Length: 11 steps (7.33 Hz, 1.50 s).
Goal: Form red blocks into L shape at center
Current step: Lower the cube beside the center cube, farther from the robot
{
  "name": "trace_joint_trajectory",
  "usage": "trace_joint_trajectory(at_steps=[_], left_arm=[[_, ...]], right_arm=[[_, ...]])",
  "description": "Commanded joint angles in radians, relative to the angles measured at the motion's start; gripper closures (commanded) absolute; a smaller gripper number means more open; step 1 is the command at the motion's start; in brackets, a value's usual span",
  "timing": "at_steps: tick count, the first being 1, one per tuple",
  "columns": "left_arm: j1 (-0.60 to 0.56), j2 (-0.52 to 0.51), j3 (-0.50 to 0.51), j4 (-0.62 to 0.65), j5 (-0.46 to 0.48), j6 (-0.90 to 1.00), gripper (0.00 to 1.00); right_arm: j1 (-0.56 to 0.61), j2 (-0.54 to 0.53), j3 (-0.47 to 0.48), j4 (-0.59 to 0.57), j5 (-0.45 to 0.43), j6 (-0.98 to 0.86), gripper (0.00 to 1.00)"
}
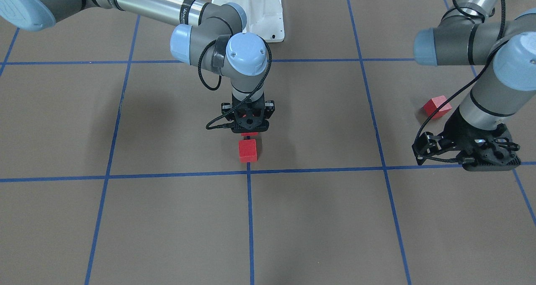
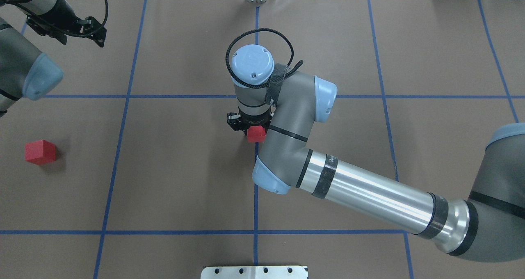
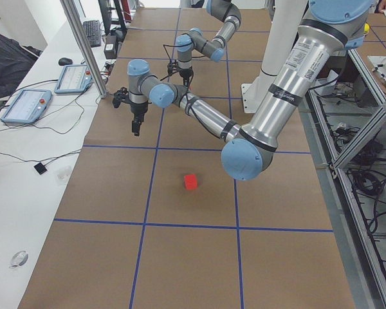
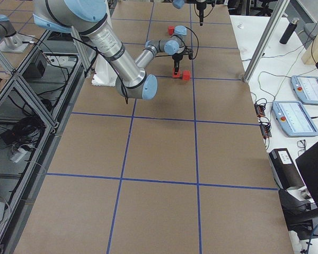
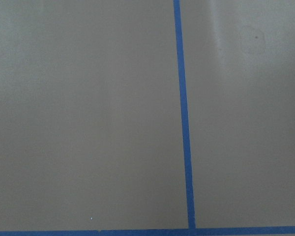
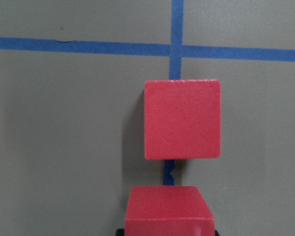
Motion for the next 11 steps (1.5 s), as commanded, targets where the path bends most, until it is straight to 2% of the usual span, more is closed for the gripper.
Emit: trace_joint_trajectory(at_steps=[1, 11], left_arm=[[0.0, 0.0, 0.0, 0.0, 0.0, -0.001, 0.0], [0.002, -0.002, 0.015, -0.003, 0.002, 0.004, 0.0]], right_arm=[[0.003, 0.0, -0.012, 0.003, 0.0, -0.001, 1.0], [0.02, 0.0, -0.04, 0.06, 0.0, 0.001, 1.0]])
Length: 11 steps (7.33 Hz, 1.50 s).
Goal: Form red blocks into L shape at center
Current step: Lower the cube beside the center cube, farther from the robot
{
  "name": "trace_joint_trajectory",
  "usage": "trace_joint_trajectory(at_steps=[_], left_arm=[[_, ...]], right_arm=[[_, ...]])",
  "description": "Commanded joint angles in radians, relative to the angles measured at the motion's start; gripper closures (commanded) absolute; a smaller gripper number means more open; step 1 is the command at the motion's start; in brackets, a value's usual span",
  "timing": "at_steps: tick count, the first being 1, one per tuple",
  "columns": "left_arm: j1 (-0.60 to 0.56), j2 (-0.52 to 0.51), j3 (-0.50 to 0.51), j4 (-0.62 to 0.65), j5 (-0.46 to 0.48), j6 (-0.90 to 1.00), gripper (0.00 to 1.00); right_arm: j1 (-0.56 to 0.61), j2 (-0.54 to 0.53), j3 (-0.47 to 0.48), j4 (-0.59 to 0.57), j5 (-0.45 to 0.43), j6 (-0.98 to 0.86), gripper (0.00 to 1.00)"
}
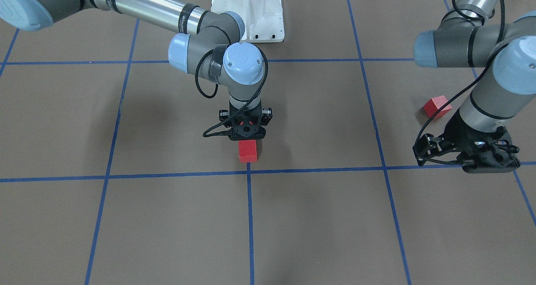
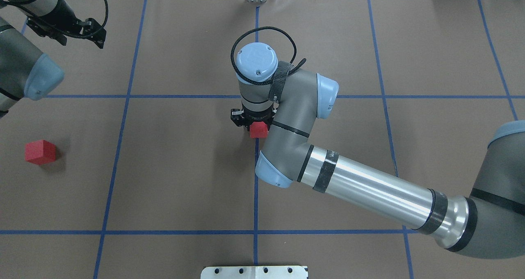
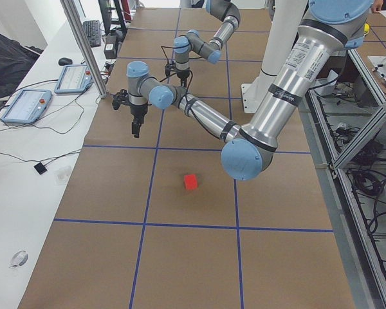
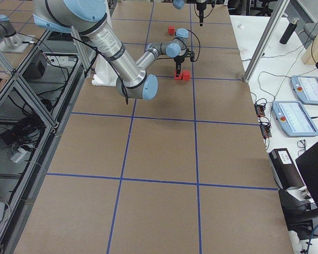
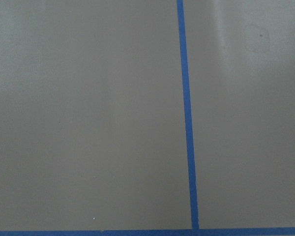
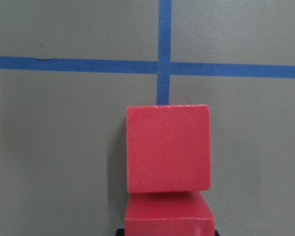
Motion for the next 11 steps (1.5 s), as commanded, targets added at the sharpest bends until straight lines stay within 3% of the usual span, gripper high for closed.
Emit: trace_joint_trajectory(at_steps=[1, 8, 11], left_arm=[[0.0, -0.001, 0.001, -0.001, 0.0, 0.0, 0.0], [0.0, -0.004, 0.007, -0.001, -0.002, 0.0, 0.0], [-0.001, -0.002, 0.008, -0.001, 0.0, 0.004, 0.0]], right_arm=[[0.003, -0.001, 0.0, 0.012, 0.0, -0.001, 1.0], [0.003, -0.007, -0.003, 0.037, 0.0, -0.006, 1.0], [0.005, -0.009, -0.005, 0.04, 0.0, -0.004, 0.86]])
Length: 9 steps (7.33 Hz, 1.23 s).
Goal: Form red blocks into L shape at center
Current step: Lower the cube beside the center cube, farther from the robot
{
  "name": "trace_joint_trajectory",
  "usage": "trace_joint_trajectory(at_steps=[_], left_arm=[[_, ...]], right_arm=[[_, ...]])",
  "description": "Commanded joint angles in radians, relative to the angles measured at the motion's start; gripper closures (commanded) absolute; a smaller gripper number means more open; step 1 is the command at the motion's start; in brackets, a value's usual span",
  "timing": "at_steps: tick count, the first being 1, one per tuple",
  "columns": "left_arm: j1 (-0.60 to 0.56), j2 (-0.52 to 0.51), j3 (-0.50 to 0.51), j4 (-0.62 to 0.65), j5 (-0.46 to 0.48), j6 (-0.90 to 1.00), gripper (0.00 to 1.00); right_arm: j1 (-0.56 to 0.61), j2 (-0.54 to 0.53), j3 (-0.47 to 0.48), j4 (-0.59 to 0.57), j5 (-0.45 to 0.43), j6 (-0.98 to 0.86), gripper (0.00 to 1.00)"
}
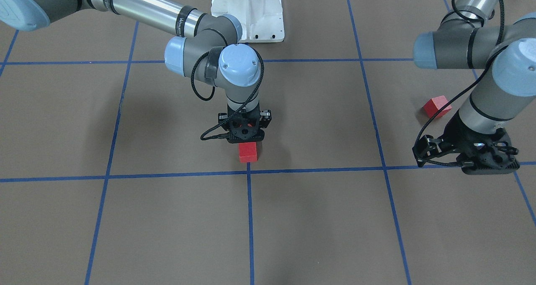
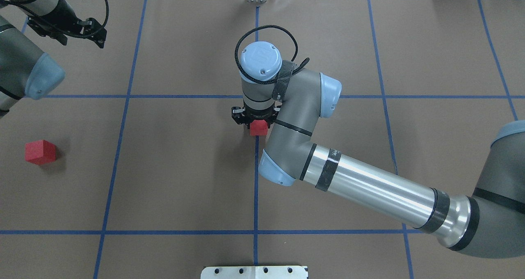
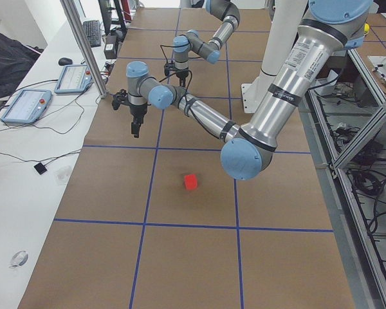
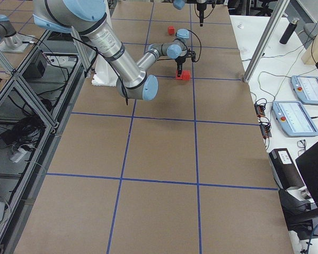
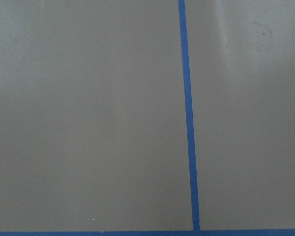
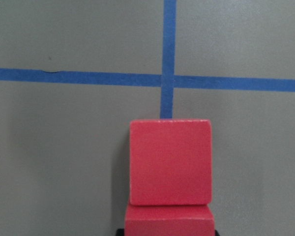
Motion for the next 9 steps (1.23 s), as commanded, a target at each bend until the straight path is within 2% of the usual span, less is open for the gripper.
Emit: trace_joint_trajectory(at_steps=[1, 3, 4, 9], left_arm=[[-0.001, 0.0, 0.001, 0.0, -0.001, 0.002, 0.0], [-0.001, 0.001, 0.001, 0.0, -0.001, 0.002, 0.0], [-0.001, 0.003, 0.001, 0.0, 0.001, 0.002, 0.0], [-0.001, 0.004, 0.001, -0.002, 0.001, 0.004, 0.0]], right_arm=[[0.0, 0.0, -0.001, 0.002, 0.0, 0.003, 0.71], [0.0, -0.002, -0.001, 0.002, 0.0, 0.0, 0.47], [0.0, 0.0, -0.001, 0.003, -0.002, 0.0, 0.4], [0.0, -0.002, -0.001, 0.026, -0.002, 0.004, 0.23]])
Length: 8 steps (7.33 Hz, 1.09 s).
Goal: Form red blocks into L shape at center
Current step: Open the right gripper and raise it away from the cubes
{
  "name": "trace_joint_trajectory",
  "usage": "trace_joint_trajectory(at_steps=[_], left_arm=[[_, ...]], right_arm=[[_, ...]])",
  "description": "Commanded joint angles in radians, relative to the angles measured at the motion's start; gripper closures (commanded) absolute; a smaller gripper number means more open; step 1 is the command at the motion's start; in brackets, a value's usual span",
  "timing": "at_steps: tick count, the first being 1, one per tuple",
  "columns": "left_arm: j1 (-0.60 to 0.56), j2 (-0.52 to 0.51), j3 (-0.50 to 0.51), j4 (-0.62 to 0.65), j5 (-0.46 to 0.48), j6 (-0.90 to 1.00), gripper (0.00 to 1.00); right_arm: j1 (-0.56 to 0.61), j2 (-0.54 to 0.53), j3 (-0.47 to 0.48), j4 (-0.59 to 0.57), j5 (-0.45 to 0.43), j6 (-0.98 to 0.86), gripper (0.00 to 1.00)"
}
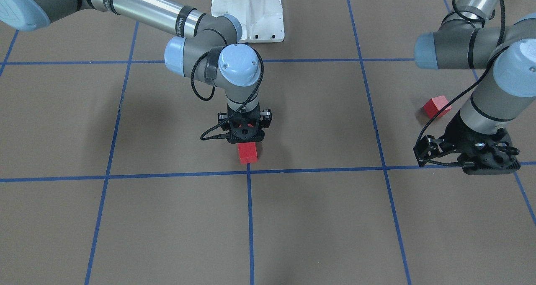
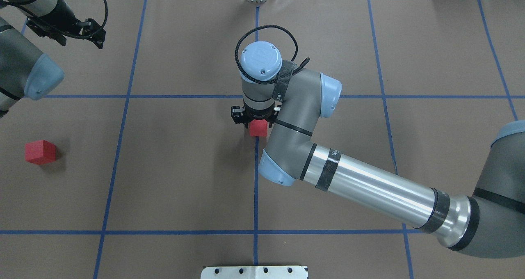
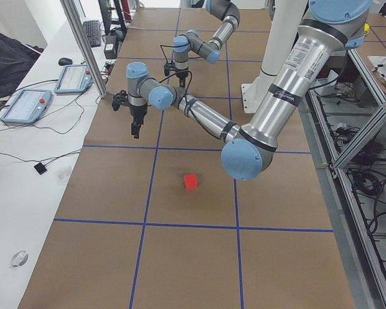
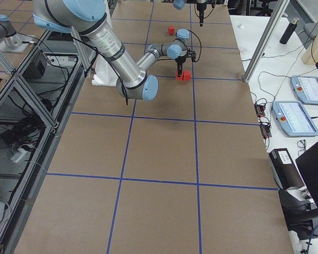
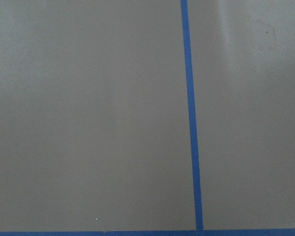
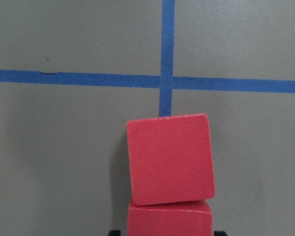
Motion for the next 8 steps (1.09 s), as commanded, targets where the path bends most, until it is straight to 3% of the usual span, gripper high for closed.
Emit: trace_joint_trajectory(at_steps=[1, 3, 5, 6, 8], left_arm=[[0.0, 0.0, 0.0, 0.0, 0.0, 0.0, 0.0], [0.0, 0.0, -0.002, 0.0, 0.0, -0.002, 0.0], [-0.003, 0.002, -0.005, 0.0, 0.001, 0.008, 0.0], [-0.003, 0.025, -0.012, 0.0, 0.001, 0.04, 0.0], [-0.015, 0.128, -0.043, -0.067, 0.001, 0.095, 0.0]], right_arm=[[0.005, 0.0, 0.0, 0.02, 0.0, 0.004, 0.2], [0.037, 0.011, 0.012, 0.023, 0.009, 0.008, 0.03], [0.087, 0.011, 0.073, 0.005, 0.081, 0.027, 0.01], [0.13, 0.009, 0.114, -0.038, 0.147, 0.028, 0.01], [0.22, -0.004, 0.269, -0.258, 0.201, 0.001, 0.01]])
